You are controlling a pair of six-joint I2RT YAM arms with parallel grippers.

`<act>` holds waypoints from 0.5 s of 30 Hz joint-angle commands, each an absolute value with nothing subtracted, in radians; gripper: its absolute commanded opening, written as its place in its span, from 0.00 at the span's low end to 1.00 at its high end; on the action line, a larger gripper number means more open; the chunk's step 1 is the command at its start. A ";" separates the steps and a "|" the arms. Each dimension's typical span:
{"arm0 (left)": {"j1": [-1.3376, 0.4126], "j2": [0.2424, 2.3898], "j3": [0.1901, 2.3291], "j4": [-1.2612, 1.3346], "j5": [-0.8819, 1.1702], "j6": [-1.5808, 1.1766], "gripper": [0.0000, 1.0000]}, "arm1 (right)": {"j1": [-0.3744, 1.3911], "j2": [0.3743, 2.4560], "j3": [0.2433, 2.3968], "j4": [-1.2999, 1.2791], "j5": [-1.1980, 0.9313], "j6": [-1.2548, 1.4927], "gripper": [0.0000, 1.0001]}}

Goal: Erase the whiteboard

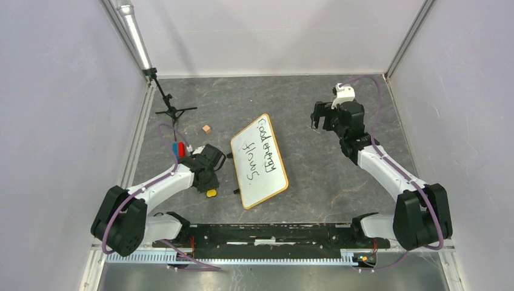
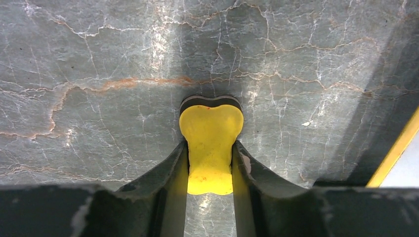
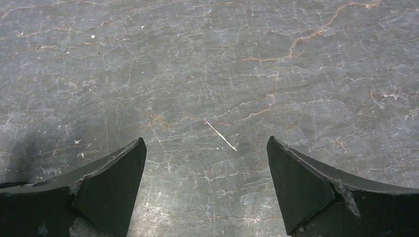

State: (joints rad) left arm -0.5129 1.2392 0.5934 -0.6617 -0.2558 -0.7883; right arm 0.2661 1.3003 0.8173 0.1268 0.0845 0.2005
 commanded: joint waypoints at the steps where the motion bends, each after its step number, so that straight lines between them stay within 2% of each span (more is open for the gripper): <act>1: -0.517 1.232 0.574 -0.629 -0.258 -0.820 0.34 | 0.264 1.279 0.856 0.124 0.060 0.163 0.98; 3: -0.516 1.212 0.576 -0.629 -0.250 -0.814 0.31 | 0.263 1.279 0.856 0.125 0.023 0.156 0.99; 4: -0.516 1.198 0.578 -0.628 -0.241 -0.812 0.31 | 0.264 1.281 0.857 0.127 0.004 0.144 0.94; 8: -0.516 1.124 0.581 -0.597 -0.173 -0.797 0.29 | 0.273 1.285 0.874 0.113 -0.132 0.174 0.88; 15: -0.516 0.999 0.652 -0.503 -0.010 -0.722 0.26 | 0.318 1.232 0.891 0.025 -0.294 0.469 0.90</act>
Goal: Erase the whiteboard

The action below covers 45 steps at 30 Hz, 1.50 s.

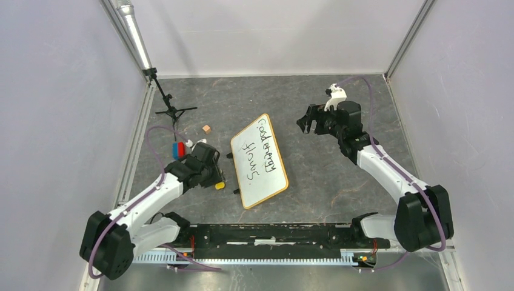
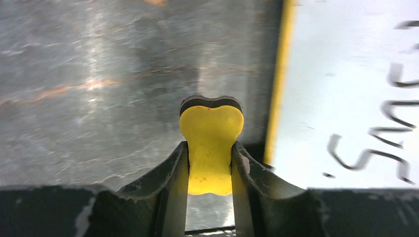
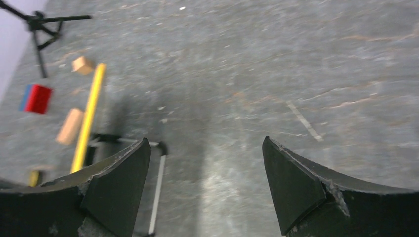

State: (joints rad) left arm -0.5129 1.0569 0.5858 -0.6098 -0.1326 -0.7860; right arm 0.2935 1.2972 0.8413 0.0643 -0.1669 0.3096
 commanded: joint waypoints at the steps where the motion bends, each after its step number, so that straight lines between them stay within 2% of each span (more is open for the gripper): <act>1: -0.515 0.987 0.667 -0.475 0.030 -0.707 0.26 | 0.327 1.212 0.888 0.025 -0.313 0.482 0.89; 5: -0.515 0.975 0.692 -0.328 0.150 -0.684 0.26 | 0.385 1.185 0.864 0.026 -0.395 0.521 0.86; 6: -0.516 0.979 0.695 -0.285 0.173 -0.689 0.26 | 0.403 1.185 0.852 0.035 -0.428 0.526 0.84; 7: -0.516 0.984 0.697 -0.245 0.207 -0.696 0.26 | 0.420 1.184 0.840 0.041 -0.445 0.533 0.77; 13: -0.536 1.075 0.703 -0.021 0.389 -0.748 0.27 | 0.517 1.138 0.801 -0.050 -0.357 0.488 0.67; 23: -0.646 1.125 0.696 0.026 0.332 -0.696 0.27 | 0.580 1.184 0.762 -0.061 -0.342 0.496 0.49; 30: -0.685 1.225 0.723 0.041 0.335 -0.725 0.26 | 0.625 1.196 0.753 -0.037 -0.326 0.522 0.42; 31: -0.687 1.231 0.725 0.043 0.337 -0.734 0.26 | 0.628 1.194 0.749 -0.031 -0.324 0.524 0.38; 33: -0.688 1.240 0.724 0.051 0.344 -0.749 0.31 | 0.634 1.197 0.746 -0.022 -0.324 0.528 0.32; 38: -0.688 1.224 0.717 0.044 0.330 -0.757 0.57 | 0.641 1.193 0.747 -0.016 -0.317 0.524 0.09; 40: -0.688 1.209 0.713 0.030 0.313 -0.759 0.65 | 0.641 1.188 0.747 -0.022 -0.308 0.519 0.05; 42: -0.687 1.196 0.713 0.008 0.295 -0.758 0.68 | 0.641 1.185 0.749 -0.030 -0.297 0.513 0.02; 45: -0.687 1.186 0.714 -0.032 0.275 -0.752 0.66 | 0.641 1.181 0.745 -0.029 -0.295 0.519 0.00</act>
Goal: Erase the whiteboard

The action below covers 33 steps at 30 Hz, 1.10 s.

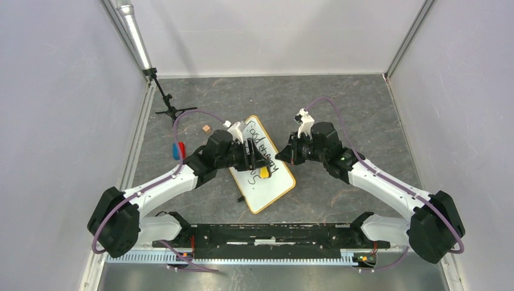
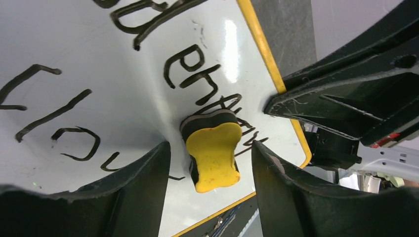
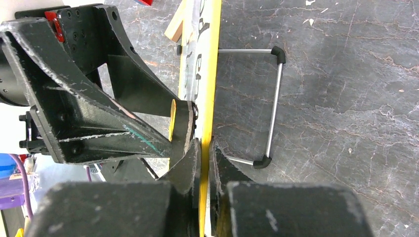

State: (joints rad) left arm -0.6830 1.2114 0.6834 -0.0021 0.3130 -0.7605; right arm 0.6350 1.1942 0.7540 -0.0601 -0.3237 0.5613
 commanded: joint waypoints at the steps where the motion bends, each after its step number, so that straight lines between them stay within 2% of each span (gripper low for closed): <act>1: -0.689 1.186 0.712 -0.039 0.273 -0.750 0.65 | 0.641 1.178 0.742 -0.025 -0.297 0.525 0.00; 3: -0.694 1.186 0.711 -0.060 0.258 -0.750 0.60 | 0.641 1.174 0.739 -0.019 -0.293 0.537 0.00; 11: -0.728 1.179 0.706 -0.089 0.205 -0.751 0.52 | 0.645 1.153 0.718 -0.008 -0.262 0.605 0.00; 19: -0.733 1.193 0.723 -0.091 0.214 -0.764 0.54 | 0.665 1.172 0.727 -0.019 -0.209 0.682 0.01; 20: -0.733 1.190 0.723 -0.095 0.211 -0.762 0.55 | 0.668 1.174 0.727 -0.009 -0.219 0.676 0.10; 22: -0.733 1.182 0.726 -0.111 0.206 -0.759 0.55 | 0.671 1.178 0.735 0.029 -0.288 0.616 0.44; 23: -0.733 1.178 0.728 -0.115 0.204 -0.758 0.55 | 0.676 1.176 0.743 0.008 -0.281 0.600 0.54; 25: -0.733 1.170 0.727 -0.120 0.205 -0.756 0.55 | 0.678 1.154 0.734 0.002 -0.253 0.568 0.64; 26: -0.733 1.167 0.727 -0.120 0.208 -0.757 0.55 | 0.678 1.140 0.724 0.002 -0.248 0.557 0.65; 28: -0.733 1.163 0.728 -0.122 0.213 -0.758 0.55 | 0.678 1.124 0.710 0.003 -0.248 0.549 0.64; 29: -0.733 1.162 0.728 -0.126 0.213 -0.758 0.55 | 0.678 1.120 0.704 0.002 -0.264 0.552 0.58; 31: -0.733 1.158 0.728 -0.125 0.216 -0.758 0.55 | 0.678 1.120 0.692 0.009 -0.292 0.567 0.38; 33: -0.733 1.161 0.728 -0.126 0.215 -0.758 0.55 | 0.680 1.123 0.682 0.020 -0.314 0.580 0.32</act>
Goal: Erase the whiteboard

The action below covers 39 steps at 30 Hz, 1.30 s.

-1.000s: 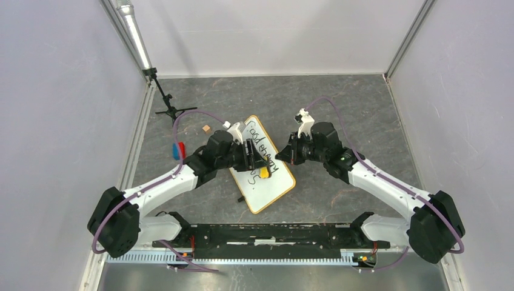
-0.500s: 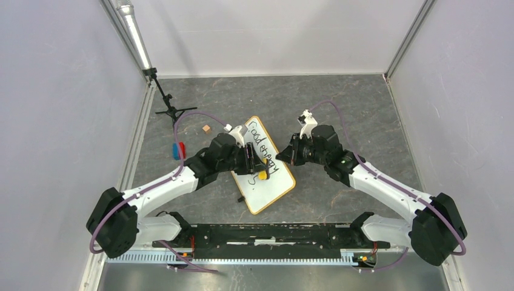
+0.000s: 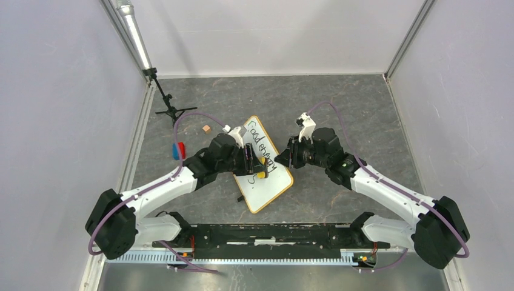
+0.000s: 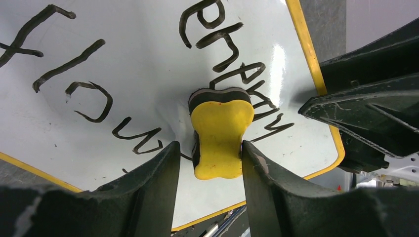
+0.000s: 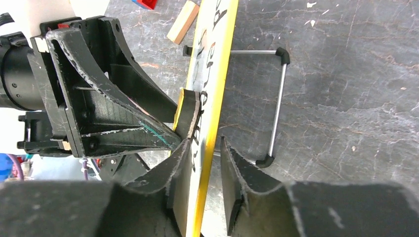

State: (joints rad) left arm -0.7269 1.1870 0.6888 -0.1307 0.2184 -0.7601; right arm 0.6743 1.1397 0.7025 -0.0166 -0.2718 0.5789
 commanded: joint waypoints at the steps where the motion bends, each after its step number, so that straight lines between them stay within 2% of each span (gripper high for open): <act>1: -0.733 1.167 0.731 -0.127 0.216 -0.757 0.55 | 0.681 1.126 0.677 0.024 -0.319 0.583 0.31; 3: -0.733 1.176 0.738 -0.126 0.222 -0.756 0.55 | 0.683 1.134 0.673 0.026 -0.319 0.587 0.28; 11: -0.737 1.227 0.765 -0.105 0.230 -0.773 0.48 | 0.705 1.141 0.674 0.047 -0.303 0.626 0.00; 18: -0.803 1.251 0.776 -0.124 0.164 -0.784 0.41 | 0.720 1.156 0.687 0.025 -0.253 0.676 0.00; 24: -0.793 1.223 0.708 -0.200 0.056 -0.804 0.29 | 0.723 1.156 0.693 -0.022 -0.177 0.743 0.00; 31: -0.556 1.236 0.509 -0.136 0.166 -0.841 0.19 | 0.724 1.163 0.701 -0.008 -0.173 0.765 0.00; 35: -0.527 1.198 0.457 -0.129 0.154 -0.818 0.18 | 0.723 1.171 0.692 0.028 -0.183 0.769 0.00; 39: -0.594 1.134 0.479 -0.137 0.113 -0.833 0.19 | 0.725 1.171 0.686 0.041 -0.188 0.772 0.00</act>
State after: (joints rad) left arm -0.5354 1.1477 0.4988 -0.0578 0.2100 -0.8261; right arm 0.7052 1.1534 0.6769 0.0093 -0.1982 0.7376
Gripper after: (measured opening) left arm 0.398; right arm 0.034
